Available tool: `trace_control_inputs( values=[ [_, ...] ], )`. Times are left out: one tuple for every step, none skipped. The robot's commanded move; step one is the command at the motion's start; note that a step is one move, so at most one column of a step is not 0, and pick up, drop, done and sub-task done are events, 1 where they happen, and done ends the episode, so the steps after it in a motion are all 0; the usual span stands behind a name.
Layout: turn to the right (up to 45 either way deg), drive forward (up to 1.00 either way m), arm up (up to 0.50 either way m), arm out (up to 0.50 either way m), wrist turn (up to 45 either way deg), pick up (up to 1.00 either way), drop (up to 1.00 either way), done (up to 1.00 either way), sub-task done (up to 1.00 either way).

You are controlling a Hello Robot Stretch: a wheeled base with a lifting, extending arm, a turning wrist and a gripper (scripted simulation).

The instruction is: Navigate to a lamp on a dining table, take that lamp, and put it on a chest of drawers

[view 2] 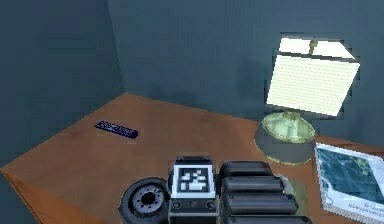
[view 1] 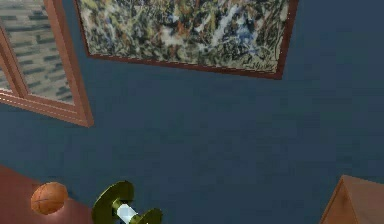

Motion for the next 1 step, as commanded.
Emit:
trace_control_inputs(
  values=[
    [0.0,0.00,0.00,0.22,0.0,0.00,0.00,0.00,0.00]
  ],
)
